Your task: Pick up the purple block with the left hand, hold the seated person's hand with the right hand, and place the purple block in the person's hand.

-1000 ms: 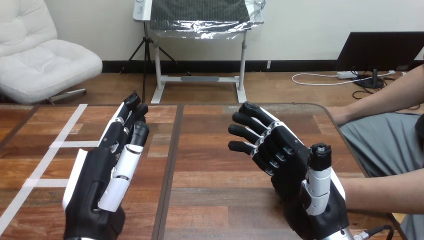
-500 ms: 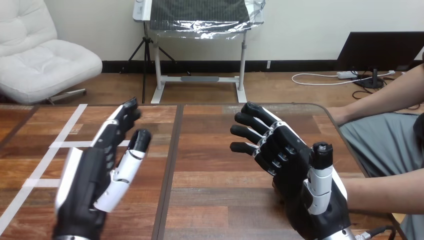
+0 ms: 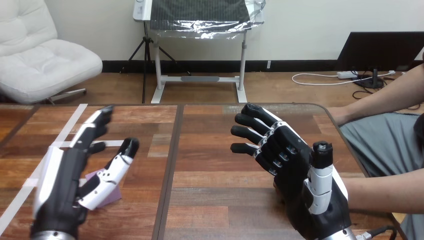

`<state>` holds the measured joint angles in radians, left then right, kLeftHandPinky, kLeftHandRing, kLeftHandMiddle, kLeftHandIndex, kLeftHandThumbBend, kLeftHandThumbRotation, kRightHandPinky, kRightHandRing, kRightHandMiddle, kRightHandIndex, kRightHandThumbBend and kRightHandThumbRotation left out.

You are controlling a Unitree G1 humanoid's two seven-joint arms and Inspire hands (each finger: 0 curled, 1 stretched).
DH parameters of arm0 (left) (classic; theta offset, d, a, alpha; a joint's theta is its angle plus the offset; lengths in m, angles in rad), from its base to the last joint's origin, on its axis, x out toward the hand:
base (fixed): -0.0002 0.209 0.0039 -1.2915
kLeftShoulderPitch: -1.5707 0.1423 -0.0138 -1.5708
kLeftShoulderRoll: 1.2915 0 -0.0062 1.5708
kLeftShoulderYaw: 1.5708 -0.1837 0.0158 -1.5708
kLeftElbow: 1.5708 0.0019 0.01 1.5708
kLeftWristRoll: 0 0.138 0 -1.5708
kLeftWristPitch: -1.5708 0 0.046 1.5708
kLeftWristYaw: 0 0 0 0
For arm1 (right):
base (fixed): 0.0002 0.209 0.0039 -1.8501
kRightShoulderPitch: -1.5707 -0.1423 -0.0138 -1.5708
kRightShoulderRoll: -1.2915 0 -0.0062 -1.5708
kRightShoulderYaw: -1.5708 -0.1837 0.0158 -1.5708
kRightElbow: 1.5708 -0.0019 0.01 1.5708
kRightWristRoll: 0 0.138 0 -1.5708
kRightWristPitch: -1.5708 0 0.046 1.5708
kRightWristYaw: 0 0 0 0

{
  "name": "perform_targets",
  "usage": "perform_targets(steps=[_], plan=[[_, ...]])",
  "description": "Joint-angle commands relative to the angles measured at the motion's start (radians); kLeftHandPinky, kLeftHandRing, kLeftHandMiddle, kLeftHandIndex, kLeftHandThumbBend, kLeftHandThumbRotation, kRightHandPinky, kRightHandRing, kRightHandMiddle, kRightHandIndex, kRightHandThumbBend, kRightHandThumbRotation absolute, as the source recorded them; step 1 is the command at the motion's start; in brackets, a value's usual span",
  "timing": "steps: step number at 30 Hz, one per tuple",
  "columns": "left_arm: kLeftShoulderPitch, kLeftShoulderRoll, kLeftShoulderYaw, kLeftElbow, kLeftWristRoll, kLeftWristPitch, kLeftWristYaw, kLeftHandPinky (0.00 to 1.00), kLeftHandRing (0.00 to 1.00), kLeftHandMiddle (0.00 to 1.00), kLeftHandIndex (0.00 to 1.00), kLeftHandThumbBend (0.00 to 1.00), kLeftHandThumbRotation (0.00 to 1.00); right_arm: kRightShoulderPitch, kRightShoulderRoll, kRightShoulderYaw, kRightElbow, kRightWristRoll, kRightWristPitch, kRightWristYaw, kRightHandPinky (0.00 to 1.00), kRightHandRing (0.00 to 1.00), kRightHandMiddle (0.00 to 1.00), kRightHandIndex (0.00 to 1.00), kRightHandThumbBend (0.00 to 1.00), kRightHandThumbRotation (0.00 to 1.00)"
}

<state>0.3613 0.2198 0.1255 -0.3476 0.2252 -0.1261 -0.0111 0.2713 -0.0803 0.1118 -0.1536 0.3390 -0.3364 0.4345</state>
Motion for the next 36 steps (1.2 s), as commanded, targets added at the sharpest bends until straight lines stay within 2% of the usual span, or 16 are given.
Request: perform_targets(steps=[1, 5, 11, 16, 27, 36], plan=[[-0.089, 0.046, 0.034, 0.042, 0.036, -0.005, 0.018, 0.76, 0.89, 0.92, 0.91, 0.57, 0.62, -0.037, 0.004, -0.015, -0.046, 0.009, -0.005, -0.004, 0.74, 0.83, 0.84, 0.84, 0.89, 1.00], [-0.111, 0.065, 0.050, 0.079, 0.048, -0.003, 0.020, 0.76, 0.89, 0.92, 0.92, 0.60, 0.61, -0.037, 0.003, -0.018, -0.046, 0.009, -0.005, -0.005, 0.74, 0.83, 0.84, 0.84, 0.89, 1.00], [-0.143, 0.095, 0.068, 0.117, 0.077, 0.035, 0.025, 0.77, 0.90, 0.93, 0.92, 0.64, 0.58, -0.041, 0.003, -0.021, -0.045, 0.002, -0.012, -0.008, 0.74, 0.82, 0.83, 0.84, 0.88, 1.00], [-0.173, 0.112, 0.082, 0.163, 0.072, 0.032, 0.028, 0.78, 0.90, 0.93, 0.92, 0.65, 0.53, -0.043, 0.001, -0.026, -0.042, -0.007, -0.019, -0.012, 0.74, 0.82, 0.83, 0.84, 0.88, 1.00], [-0.221, 0.148, 0.085, 0.230, 0.119, 0.063, 0.044, 0.75, 0.88, 0.91, 0.91, 0.65, 0.51, -0.049, 0.001, -0.033, -0.041, -0.001, -0.021, -0.012, 0.74, 0.83, 0.84, 0.84, 0.86, 1.00], [-0.248, 0.171, 0.067, 0.270, 0.168, 0.090, 0.054, 0.80, 0.86, 0.91, 0.91, 0.67, 0.50, -0.046, -0.002, -0.033, -0.049, -0.002, -0.016, -0.013, 0.74, 0.83, 0.84, 0.84, 0.86, 1.00]])
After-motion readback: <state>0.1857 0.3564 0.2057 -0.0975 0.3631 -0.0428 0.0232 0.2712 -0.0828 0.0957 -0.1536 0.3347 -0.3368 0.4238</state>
